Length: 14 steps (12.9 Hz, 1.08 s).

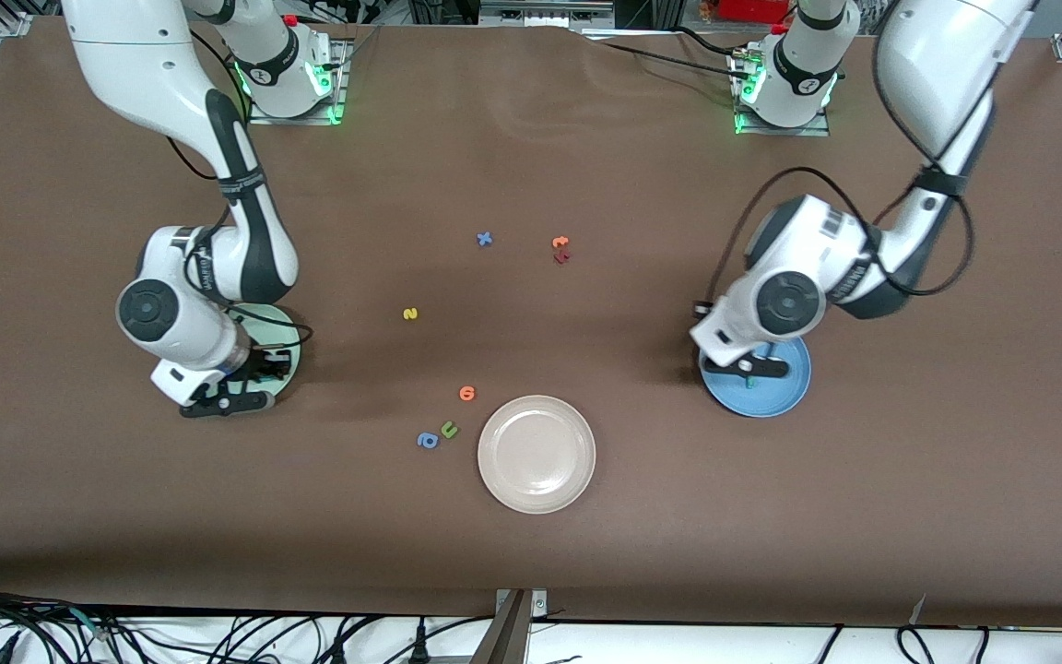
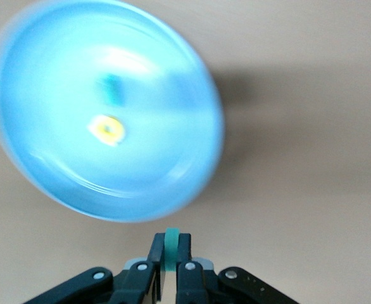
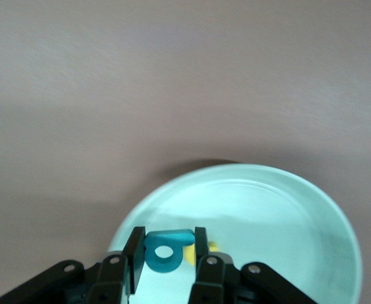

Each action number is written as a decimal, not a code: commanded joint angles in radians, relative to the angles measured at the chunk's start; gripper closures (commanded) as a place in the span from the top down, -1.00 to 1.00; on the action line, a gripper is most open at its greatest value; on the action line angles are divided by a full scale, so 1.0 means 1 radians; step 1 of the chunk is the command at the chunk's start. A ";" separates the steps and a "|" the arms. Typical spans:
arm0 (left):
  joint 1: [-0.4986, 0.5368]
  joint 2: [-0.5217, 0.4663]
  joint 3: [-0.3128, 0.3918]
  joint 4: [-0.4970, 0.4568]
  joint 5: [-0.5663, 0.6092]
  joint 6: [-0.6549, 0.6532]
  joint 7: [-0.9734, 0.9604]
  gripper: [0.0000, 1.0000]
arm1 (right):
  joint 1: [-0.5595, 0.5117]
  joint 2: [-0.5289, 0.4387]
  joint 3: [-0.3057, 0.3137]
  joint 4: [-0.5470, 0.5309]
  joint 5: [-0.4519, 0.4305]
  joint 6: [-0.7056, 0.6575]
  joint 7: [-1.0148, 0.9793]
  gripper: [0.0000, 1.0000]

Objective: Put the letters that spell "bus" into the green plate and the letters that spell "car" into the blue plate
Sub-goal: 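Release both teal letters, b on the green plate, c on the blue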

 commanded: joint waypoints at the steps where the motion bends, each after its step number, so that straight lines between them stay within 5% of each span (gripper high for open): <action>1: 0.020 -0.005 -0.006 -0.016 0.087 -0.008 0.035 -1.00 | -0.002 -0.007 -0.021 -0.028 0.018 -0.004 -0.076 -0.58; 2: 0.022 -0.003 -0.006 -0.016 0.101 -0.008 0.036 -0.92 | -0.006 0.006 -0.029 -0.028 0.018 0.002 -0.078 -0.53; 3: 0.033 -0.001 -0.006 -0.016 0.100 -0.008 0.035 -0.13 | -0.014 0.022 -0.029 -0.028 0.018 0.008 -0.078 -0.33; 4: 0.036 0.005 -0.006 -0.016 0.097 -0.008 0.035 0.95 | -0.018 0.032 -0.029 -0.028 0.018 0.010 -0.078 0.03; 5: 0.037 0.003 -0.006 -0.015 0.090 -0.008 0.035 1.00 | -0.019 0.033 -0.029 -0.028 0.018 0.010 -0.073 0.78; 6: 0.037 0.000 -0.007 -0.012 0.087 -0.008 0.035 1.00 | -0.019 0.026 -0.029 -0.026 0.018 0.002 -0.072 0.98; 9: 0.037 -0.009 -0.018 0.030 0.083 -0.040 0.033 1.00 | -0.009 -0.049 -0.025 -0.025 0.021 -0.077 -0.008 0.99; 14: 0.034 -0.009 -0.053 0.368 -0.051 -0.420 0.033 1.00 | 0.053 -0.123 0.136 -0.034 0.021 -0.109 0.427 0.98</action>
